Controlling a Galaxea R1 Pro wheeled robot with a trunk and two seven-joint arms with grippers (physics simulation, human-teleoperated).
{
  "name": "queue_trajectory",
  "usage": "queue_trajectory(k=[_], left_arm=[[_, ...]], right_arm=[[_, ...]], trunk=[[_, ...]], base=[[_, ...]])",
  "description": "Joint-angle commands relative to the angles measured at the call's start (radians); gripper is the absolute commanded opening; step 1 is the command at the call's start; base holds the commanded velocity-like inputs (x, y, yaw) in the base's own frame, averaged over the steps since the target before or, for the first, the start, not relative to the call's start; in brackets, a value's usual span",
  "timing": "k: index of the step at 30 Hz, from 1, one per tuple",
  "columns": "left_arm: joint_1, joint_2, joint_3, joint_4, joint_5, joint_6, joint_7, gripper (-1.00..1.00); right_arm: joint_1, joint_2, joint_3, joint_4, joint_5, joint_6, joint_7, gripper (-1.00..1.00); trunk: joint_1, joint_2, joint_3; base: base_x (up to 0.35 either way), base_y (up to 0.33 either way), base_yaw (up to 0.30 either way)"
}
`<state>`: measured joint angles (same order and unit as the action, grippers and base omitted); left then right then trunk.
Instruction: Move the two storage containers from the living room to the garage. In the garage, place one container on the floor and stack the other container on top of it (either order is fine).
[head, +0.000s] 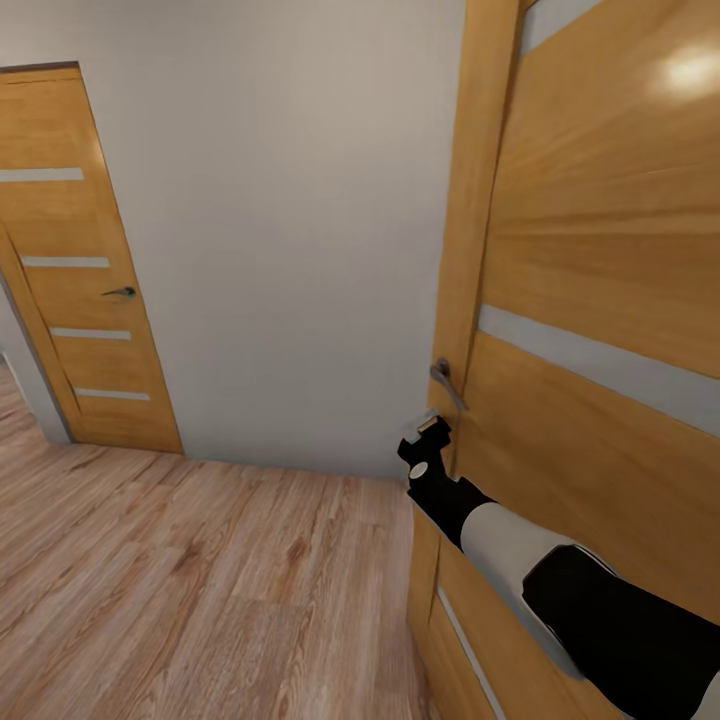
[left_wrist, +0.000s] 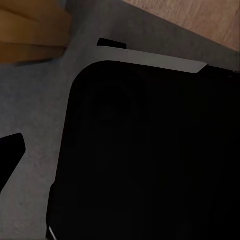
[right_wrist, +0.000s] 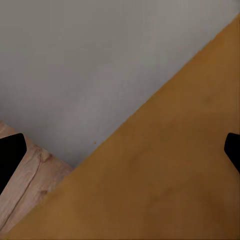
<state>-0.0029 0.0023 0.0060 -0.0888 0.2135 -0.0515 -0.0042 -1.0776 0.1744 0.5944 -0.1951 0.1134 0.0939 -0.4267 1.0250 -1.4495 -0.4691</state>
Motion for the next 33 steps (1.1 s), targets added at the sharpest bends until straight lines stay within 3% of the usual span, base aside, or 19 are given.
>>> queue_trajectory(k=[1, 8, 13, 20, 24, 25, 27, 28, 33], left_arm=[[0.000, 0.000, 0.000, 0.000, 0.006, -0.002, 0.000, 1.00], [0.000, -0.001, 0.000, 0.000, 0.006, -0.002, 0.000, 1.00], [0.000, -0.001, 0.000, 0.000, 0.006, -0.002, 0.000, 1.00], [0.000, -0.001, 0.000, 0.000, 0.006, -0.002, 0.000, 1.00], [0.000, -0.001, 0.000, 0.000, 0.006, -0.002, 0.000, 1.00], [0.000, 0.000, 0.000, 0.000, 0.006, -0.002, 0.000, 1.00], [0.000, 0.000, 0.000, 0.000, 0.006, -0.002, 0.000, 1.00], [0.000, 0.000, 0.000, 0.000, 0.006, -0.002, 0.000, 1.00], [0.000, 0.001, 0.000, 0.000, 0.006, -0.002, 0.000, 1.00]], right_arm=[[-0.001, 0.000, -0.004, 0.000, 0.012, 0.011, -0.007, 1.00], [-0.001, 0.000, -0.004, 0.000, 0.011, -0.004, -0.007, 1.00], [-0.001, -0.044, -0.005, 0.000, 0.011, -0.014, -0.006, 1.00], [-0.001, -0.084, -0.008, 0.000, 0.010, -0.016, -0.017, 1.00], [-0.001, -0.121, -0.028, 0.000, 0.010, -0.016, -0.031, 1.00], [-0.001, -0.165, -0.043, 0.000, 0.009, -0.016, -0.034, 1.00], [-0.001, -0.183, -0.055, 0.000, 0.009, -0.016, -0.037, 1.00], [-0.001, -0.220, -0.083, 0.000, 0.010, -0.016, -0.050, 1.00], [-0.001, -0.270, -0.092, 0.000, 0.009, -0.014, -0.056, 1.00]], trunk=[[0.000, 0.000, -0.001], [0.000, 0.000, -0.001], [0.000, 0.000, -0.001], [0.000, 0.000, -0.001], [0.000, 0.000, -0.001], [0.000, 0.000, -0.001], [0.000, 0.000, -0.001], [0.000, 0.000, -0.001], [0.000, 0.000, -0.001]], base=[[0.023, 0.000, 0.000], [0.006, 0.000, 0.000], [0.000, 0.000, 0.000], [0.000, 0.000, 0.000], [0.000, 0.000, 0.000], [0.000, 0.000, 0.000], [0.000, 0.000, 0.000], [0.000, 0.000, 0.000], [0.000, 0.000, 0.000]])
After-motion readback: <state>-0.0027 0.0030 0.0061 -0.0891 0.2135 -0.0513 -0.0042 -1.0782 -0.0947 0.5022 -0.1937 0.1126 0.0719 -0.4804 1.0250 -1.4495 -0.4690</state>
